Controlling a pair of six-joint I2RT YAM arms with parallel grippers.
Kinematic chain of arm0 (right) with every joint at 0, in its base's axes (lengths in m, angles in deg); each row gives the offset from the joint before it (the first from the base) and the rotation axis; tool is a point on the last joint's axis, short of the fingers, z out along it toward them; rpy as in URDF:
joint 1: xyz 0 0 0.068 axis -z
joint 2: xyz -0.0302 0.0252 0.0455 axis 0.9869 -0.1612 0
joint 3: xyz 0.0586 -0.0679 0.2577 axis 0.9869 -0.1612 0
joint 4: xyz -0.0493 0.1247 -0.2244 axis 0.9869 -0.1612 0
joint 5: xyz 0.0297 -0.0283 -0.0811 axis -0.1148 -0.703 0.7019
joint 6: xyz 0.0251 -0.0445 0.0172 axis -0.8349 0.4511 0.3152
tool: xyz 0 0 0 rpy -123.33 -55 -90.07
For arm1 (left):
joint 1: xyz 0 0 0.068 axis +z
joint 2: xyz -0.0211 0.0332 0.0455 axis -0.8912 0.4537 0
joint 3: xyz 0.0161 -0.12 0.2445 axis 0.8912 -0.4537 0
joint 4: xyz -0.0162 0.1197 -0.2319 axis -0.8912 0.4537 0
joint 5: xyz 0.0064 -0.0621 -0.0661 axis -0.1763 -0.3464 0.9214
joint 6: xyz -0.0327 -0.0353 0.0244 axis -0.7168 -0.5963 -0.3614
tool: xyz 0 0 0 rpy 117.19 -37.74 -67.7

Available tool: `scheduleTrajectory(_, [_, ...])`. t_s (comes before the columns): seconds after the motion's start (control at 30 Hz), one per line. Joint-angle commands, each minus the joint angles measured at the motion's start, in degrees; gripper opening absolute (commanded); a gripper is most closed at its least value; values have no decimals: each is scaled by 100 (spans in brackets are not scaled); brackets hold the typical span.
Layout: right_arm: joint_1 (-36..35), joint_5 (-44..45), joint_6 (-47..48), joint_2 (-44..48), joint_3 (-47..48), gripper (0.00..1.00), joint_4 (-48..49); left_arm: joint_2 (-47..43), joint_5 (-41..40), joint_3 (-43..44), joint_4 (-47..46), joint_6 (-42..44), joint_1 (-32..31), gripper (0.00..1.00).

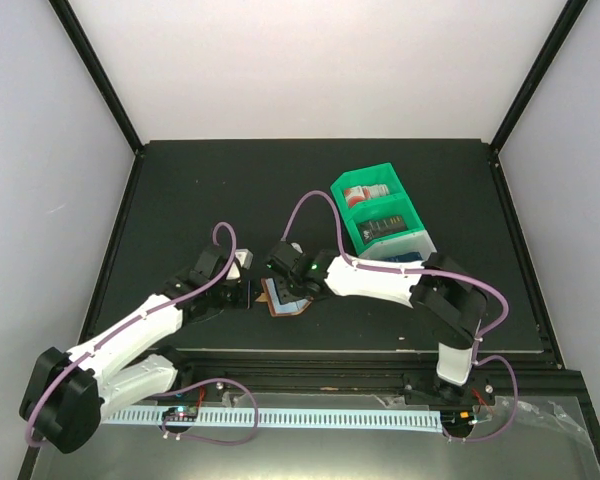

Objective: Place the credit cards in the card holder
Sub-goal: Open the card holder at the center of the board.

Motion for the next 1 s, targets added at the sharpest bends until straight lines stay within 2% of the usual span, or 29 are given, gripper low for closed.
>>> scheduleTrajectory(0.0, [10,754,-281,-131,177,50,-407,52,-320,15,-83,-42,30,4])
scheduleTrajectory(0.1, [11,809,-172,-168,238,50,-453,66,-354,17,-88,-27,33,4])
scheduleTrajectory(0.23, [11,-255,337,-58,49,51,253,83,-205,44,-141,-32,41,3])
scheduleTrajectory(0.33, [16,-699,411,-47,-22,56,544,84,-192,54,-143,-30,36,2])
scheduleTrajectory(0.6, [9,-28,263,-547,252,55,-91,186,-497,36,-49,-55,40,8])
scheduleTrajectory(0.7, [11,236,178,-608,299,54,-264,186,-795,32,41,-111,37,14])
scheduleTrajectory(0.87, [11,446,147,-699,374,54,-415,20,-954,56,123,-283,69,45])
scheduleTrajectory(0.97, [8,470,117,-730,373,53,-397,-200,-668,50,-99,-358,91,49])
